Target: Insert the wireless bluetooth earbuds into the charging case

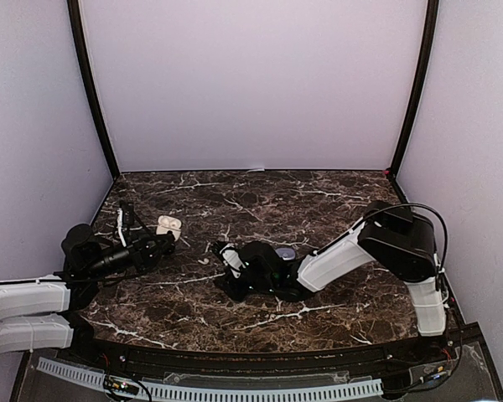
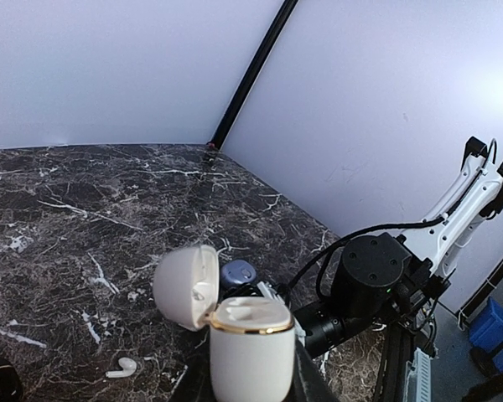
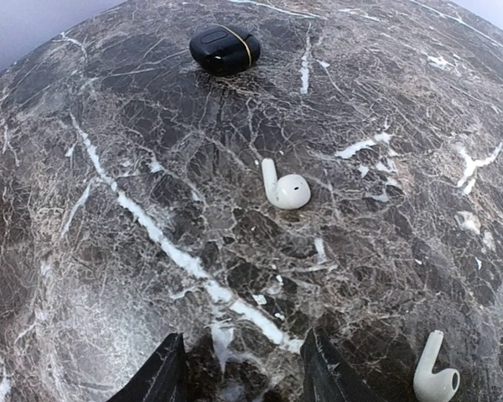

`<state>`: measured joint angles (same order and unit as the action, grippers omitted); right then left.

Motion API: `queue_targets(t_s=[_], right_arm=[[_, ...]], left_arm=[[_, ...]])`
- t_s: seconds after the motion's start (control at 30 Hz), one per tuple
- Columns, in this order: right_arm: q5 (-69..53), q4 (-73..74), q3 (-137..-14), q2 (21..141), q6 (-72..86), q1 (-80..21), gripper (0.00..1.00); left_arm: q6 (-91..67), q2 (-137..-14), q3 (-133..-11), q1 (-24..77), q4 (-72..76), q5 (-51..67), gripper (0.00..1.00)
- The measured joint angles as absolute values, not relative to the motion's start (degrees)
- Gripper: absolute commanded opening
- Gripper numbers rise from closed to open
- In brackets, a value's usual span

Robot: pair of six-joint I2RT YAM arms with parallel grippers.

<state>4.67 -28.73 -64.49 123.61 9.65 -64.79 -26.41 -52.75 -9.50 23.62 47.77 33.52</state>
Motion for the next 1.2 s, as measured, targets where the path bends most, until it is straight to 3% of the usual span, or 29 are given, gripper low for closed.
queue_targets(t_s=[0.5,0.93,1.2], right_arm=[[3.70,-29.69,-64.49,123.94,8.73,-64.69,0.49],[3.38,-30.04,-66.92,125.80,7.07,-64.69,0.49],[2.31,-29.12,-69.10,126.93,6.11,-64.10,0.52]], left_arm=[[-25.41,-55.55,-9.04,23.62,52.23,31.51,0.20],[-25.15,-68.86,-9.72,23.62,62.70,30.15,0.19],[-25.10,-66.08,-9.67,23.62,63.68,27.20,0.18]])
